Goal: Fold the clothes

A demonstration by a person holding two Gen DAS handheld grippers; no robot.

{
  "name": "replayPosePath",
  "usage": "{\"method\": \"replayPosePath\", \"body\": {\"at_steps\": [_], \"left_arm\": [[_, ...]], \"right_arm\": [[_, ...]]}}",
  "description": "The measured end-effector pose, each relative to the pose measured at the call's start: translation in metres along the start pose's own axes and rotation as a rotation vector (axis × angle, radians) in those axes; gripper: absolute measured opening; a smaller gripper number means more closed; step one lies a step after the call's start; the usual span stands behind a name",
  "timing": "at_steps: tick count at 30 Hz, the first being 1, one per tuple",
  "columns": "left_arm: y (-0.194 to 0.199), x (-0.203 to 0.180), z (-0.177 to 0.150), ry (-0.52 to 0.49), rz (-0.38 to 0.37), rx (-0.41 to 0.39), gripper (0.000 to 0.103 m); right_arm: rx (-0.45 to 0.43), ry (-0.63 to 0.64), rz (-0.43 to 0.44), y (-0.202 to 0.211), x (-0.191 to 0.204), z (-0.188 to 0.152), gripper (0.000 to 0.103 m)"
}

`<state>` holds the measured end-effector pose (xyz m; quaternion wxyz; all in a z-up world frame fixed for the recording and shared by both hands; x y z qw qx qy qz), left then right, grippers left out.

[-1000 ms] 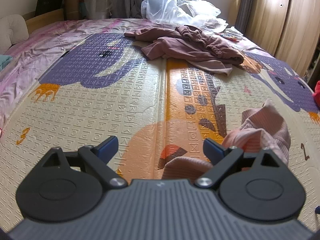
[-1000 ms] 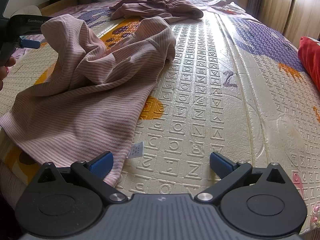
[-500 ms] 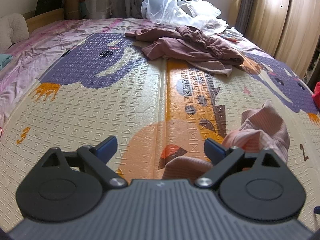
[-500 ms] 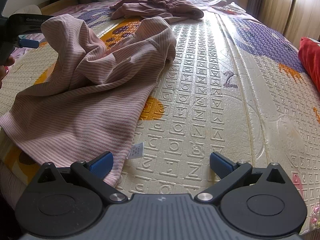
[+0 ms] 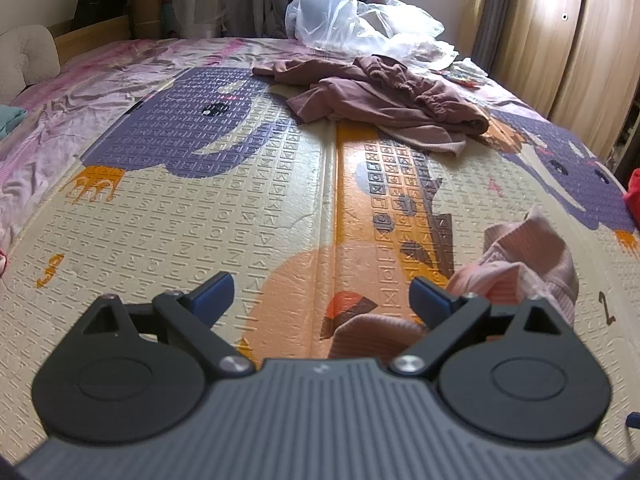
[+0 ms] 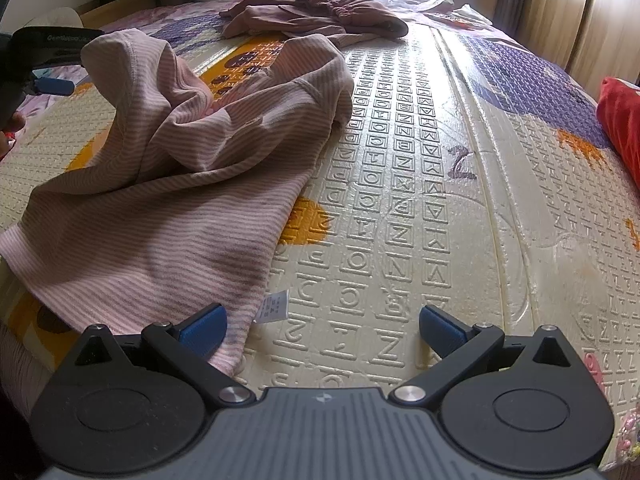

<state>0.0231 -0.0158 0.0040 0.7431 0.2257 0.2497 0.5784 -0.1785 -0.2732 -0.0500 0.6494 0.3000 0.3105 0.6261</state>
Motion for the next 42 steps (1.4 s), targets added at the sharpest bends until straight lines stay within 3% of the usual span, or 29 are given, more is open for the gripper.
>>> {"method": "replayPosePath", "body": {"at_steps": [9, 16, 19, 22, 27, 33, 37, 42], "left_arm": [[0.003, 0.006, 0.002, 0.017, -0.006, -0.008, 0.097], [0.005, 0.010, 0.001, 0.015, 0.005, -0.009, 0.098], [0.006, 0.012, 0.001, 0.011, 0.008, -0.012, 0.099], [0.004, 0.014, -0.001, 0.008, 0.019, -0.009, 0.100], [-0.011, 0.024, -0.006, 0.024, 0.066, 0.010, 0.103], [-0.036, 0.051, -0.009, 0.063, 0.150, 0.030, 0.103], [-0.050, 0.056, -0.007, 0.064, 0.160, 0.014, 0.103], [-0.071, 0.048, -0.001, 0.073, 0.160, -0.008, 0.103]], "right_arm": [[-0.015, 0.011, -0.009, -0.001, 0.003, 0.002, 0.102], [-0.028, 0.164, 0.024, -0.002, 0.031, 0.010, 0.099], [0.008, 0.255, 0.001, -0.008, 0.036, 0.016, 0.102], [0.073, 0.243, 0.023, -0.019, 0.035, 0.025, 0.102], [0.133, 0.247, 0.132, -0.031, 0.024, 0.036, 0.103], [0.106, 0.285, 0.202, -0.030, 0.019, 0.038, 0.103], [0.087, 0.440, 0.328, -0.034, 0.015, 0.044, 0.103], [0.187, 0.589, 0.465, -0.044, 0.006, 0.062, 0.103]]}}
Point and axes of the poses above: each gripper's, at about its wrist camera, not at the fingertips, and y roughly against the way its jaws point, x to its left, z to its top, the point moved 3 cm from there along -y, roughly the way its jaws point, and after that the axes turned 2 degrees about -x, right-handed, at the moved point
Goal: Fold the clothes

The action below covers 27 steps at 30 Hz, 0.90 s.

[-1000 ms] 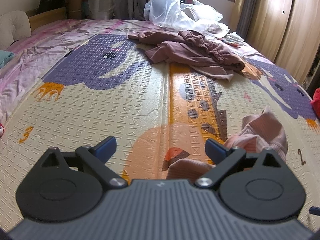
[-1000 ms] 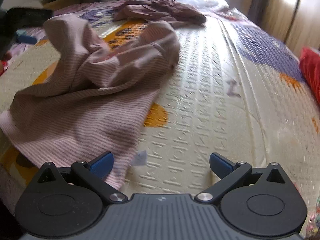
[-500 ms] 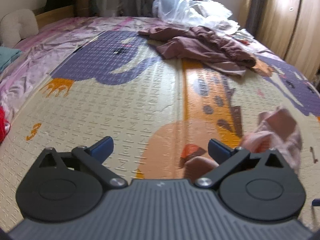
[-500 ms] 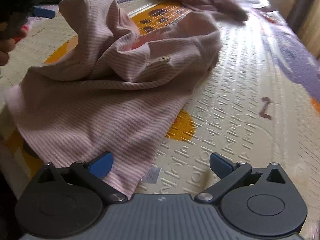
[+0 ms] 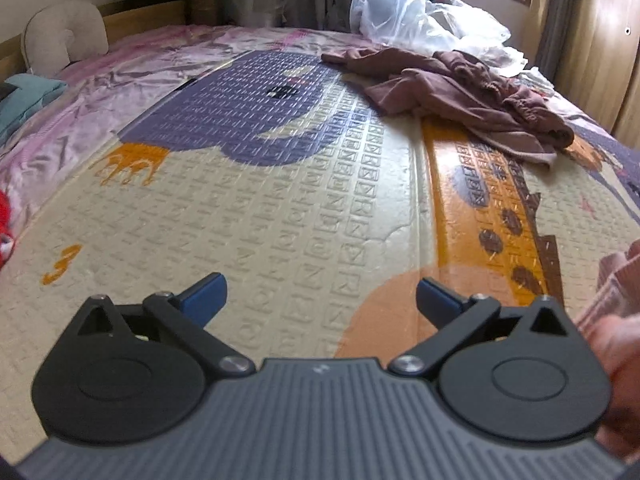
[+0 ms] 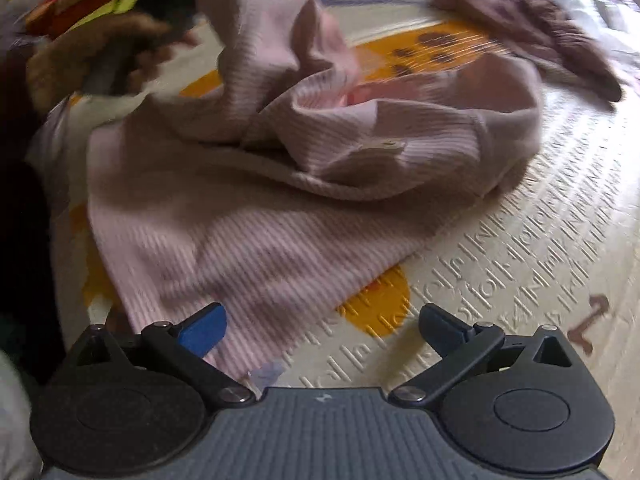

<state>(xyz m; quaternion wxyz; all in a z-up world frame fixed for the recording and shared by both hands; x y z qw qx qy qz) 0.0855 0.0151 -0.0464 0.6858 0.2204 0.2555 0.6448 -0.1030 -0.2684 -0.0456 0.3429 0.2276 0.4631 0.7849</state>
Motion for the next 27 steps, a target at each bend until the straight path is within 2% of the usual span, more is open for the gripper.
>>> {"method": "replayPosePath", "body": {"at_steps": [2, 4, 7, 10, 13, 15, 17, 20, 23, 27], "left_arm": [[-0.009, -0.007, -0.003, -0.016, 0.012, 0.015, 0.103], [-0.018, -0.013, -0.008, -0.029, 0.008, 0.032, 0.103], [-0.026, -0.021, -0.015, -0.066, 0.014, 0.029, 0.103], [-0.026, -0.021, -0.016, -0.080, 0.010, 0.017, 0.103], [-0.026, -0.016, -0.017, -0.079, -0.012, 0.013, 0.103], [-0.027, -0.015, -0.019, -0.097, -0.022, -0.005, 0.103], [-0.027, -0.012, -0.019, -0.102, -0.039, -0.010, 0.103], [-0.029, -0.010, -0.019, -0.124, -0.044, -0.010, 0.103], [-0.029, -0.010, -0.020, -0.132, -0.043, -0.014, 0.103], [-0.030, -0.010, -0.021, -0.143, -0.042, -0.020, 0.103]], "right_arm": [[0.053, 0.076, 0.025, 0.000, 0.000, 0.003, 0.103], [0.111, 0.098, 0.016, -0.001, -0.004, 0.010, 0.103], [0.191, 0.007, -0.045, -0.004, -0.026, 0.022, 0.102], [0.202, -0.129, -0.062, -0.001, -0.057, 0.027, 0.102], [0.201, -0.173, -0.192, 0.007, -0.083, 0.029, 0.102], [0.215, -0.198, -0.235, 0.009, -0.101, 0.027, 0.102], [0.251, -0.264, -0.204, 0.007, -0.120, 0.022, 0.103], [0.257, -0.338, -0.158, 0.010, -0.138, 0.018, 0.103], [0.277, -0.295, -0.169, 0.010, -0.135, 0.019, 0.103], [0.276, -0.303, -0.187, 0.011, -0.136, 0.020, 0.103]]}}
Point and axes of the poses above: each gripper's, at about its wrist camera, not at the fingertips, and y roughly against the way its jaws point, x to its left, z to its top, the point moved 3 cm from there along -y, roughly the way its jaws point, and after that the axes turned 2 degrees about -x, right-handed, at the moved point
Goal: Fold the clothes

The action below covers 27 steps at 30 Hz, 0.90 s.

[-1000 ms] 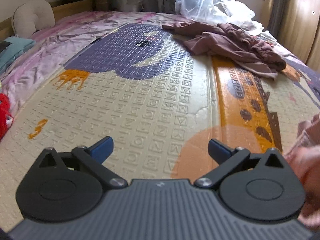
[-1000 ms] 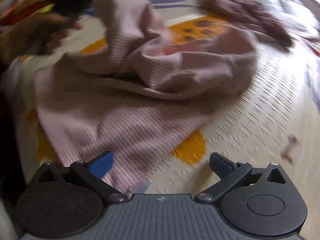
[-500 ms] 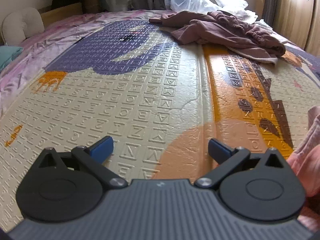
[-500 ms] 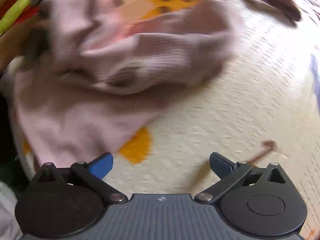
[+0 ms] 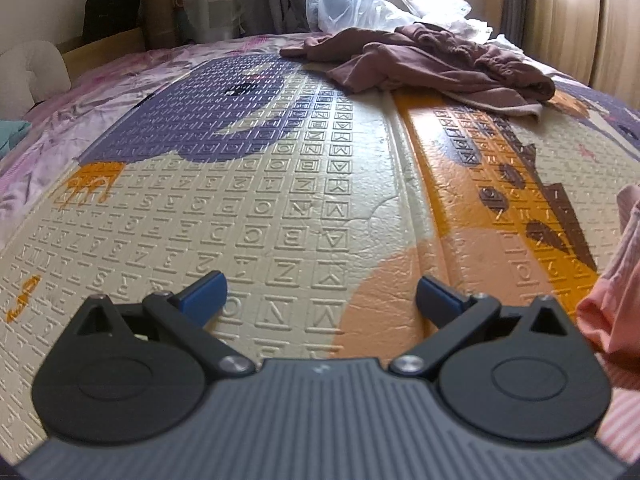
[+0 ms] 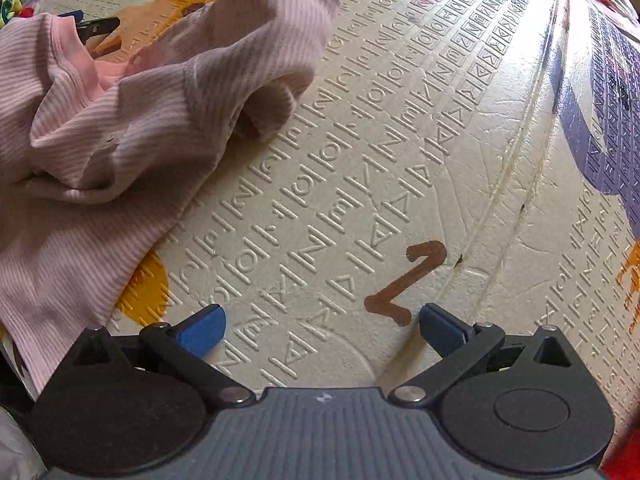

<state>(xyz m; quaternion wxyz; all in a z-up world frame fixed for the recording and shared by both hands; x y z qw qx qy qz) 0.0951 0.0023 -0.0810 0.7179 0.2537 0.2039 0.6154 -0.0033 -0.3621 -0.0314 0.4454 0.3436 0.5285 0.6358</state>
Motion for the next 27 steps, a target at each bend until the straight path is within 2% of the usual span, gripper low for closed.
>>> {"method": "replayPosePath", "body": {"at_steps": [8, 16, 22, 27], "left_arm": [[-0.001, 0.000, -0.002, -0.018, 0.003, -0.008, 0.103], [-0.002, -0.001, -0.002, -0.019, 0.004, -0.008, 0.103], [-0.002, -0.001, -0.001, -0.020, 0.004, -0.008, 0.103], [-0.002, -0.001, -0.001, -0.020, 0.004, -0.008, 0.103]], "right_arm": [[-0.139, 0.008, 0.019, 0.013, -0.009, -0.016, 0.103], [-0.182, 0.013, 0.030, 0.018, -0.011, -0.023, 0.103], [-0.251, 0.013, 0.039, 0.001, 0.004, -0.037, 0.103], [-0.255, 0.007, 0.025, 0.003, 0.007, -0.040, 0.103]]}}
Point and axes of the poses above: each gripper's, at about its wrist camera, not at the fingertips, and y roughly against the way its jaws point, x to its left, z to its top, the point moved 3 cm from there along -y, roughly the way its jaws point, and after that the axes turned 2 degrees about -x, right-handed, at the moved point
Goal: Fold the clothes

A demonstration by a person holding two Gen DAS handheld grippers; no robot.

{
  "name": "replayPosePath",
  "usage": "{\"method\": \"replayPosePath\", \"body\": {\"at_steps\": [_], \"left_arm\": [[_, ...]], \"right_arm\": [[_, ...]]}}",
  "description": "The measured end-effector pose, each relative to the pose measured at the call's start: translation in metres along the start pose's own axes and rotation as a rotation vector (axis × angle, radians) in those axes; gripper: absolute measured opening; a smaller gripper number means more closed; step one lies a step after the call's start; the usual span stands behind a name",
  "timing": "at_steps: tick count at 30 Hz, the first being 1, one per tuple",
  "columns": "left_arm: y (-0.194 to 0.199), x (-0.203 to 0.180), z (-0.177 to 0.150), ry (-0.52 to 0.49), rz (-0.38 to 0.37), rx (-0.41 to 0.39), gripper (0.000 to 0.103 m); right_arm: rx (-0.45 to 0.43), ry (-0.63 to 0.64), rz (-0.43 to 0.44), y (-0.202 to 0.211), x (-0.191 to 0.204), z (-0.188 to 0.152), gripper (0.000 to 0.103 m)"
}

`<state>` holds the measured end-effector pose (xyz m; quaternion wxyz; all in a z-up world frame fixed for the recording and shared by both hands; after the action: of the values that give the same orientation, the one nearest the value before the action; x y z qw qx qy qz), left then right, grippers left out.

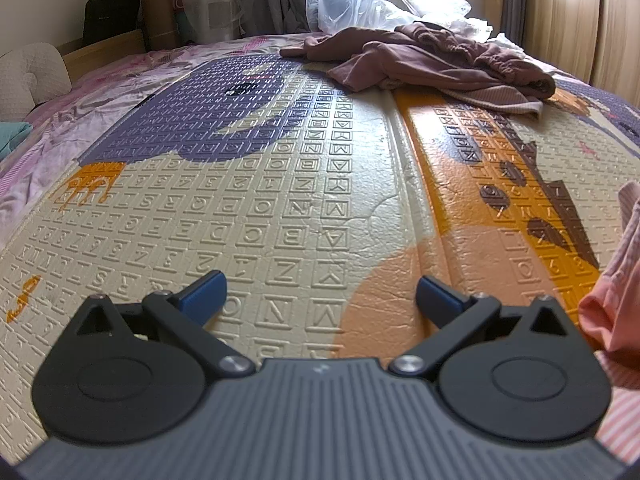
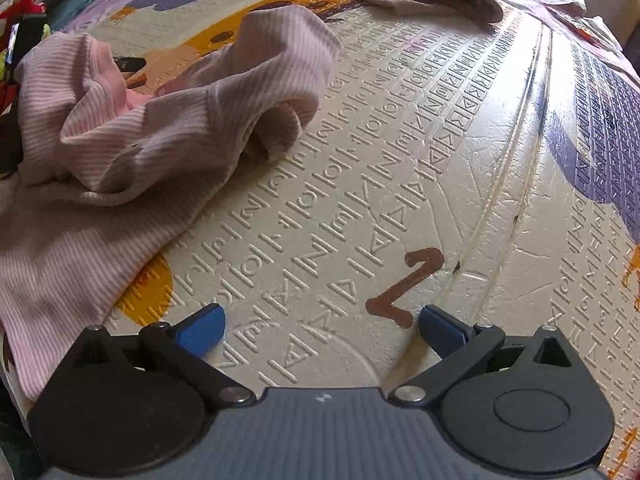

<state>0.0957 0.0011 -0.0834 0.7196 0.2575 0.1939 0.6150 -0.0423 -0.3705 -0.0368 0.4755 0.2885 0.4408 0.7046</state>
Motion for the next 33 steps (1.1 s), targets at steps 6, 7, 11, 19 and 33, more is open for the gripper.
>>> {"method": "replayPosePath", "body": {"at_steps": [6, 7, 11, 19, 33], "left_arm": [[0.000, 0.001, 0.000, 0.002, -0.002, 0.000, 0.103], [0.000, 0.001, 0.000, 0.002, -0.002, 0.000, 0.103], [0.000, 0.000, 0.000, 0.001, -0.001, 0.001, 0.103], [0.000, 0.001, 0.000, 0.002, -0.002, 0.001, 0.103], [0.000, 0.001, 0.000, 0.002, -0.002, 0.001, 0.103]], "right_arm": [[-0.036, 0.009, 0.020, -0.002, -0.007, -0.004, 0.103], [-0.035, 0.009, 0.022, -0.001, -0.007, -0.004, 0.103], [-0.028, 0.013, 0.032, -0.001, -0.008, -0.003, 0.103], [-0.054, 0.017, 0.044, 0.000, -0.010, -0.008, 0.103], [-0.167, -0.087, 0.004, 0.008, -0.008, 0.012, 0.102]]}}
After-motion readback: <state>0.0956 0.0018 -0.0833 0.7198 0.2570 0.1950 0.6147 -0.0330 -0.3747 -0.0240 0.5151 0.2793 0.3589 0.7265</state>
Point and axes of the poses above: each gripper's, at about its wrist camera, not at the fingertips, and y roughly against the way its jaws point, x to its left, z to its top, the point moved 3 cm from there along -y, roughly the way its jaws point, and after that the axes turned 2 degrees about -x, right-handed, at the moved point
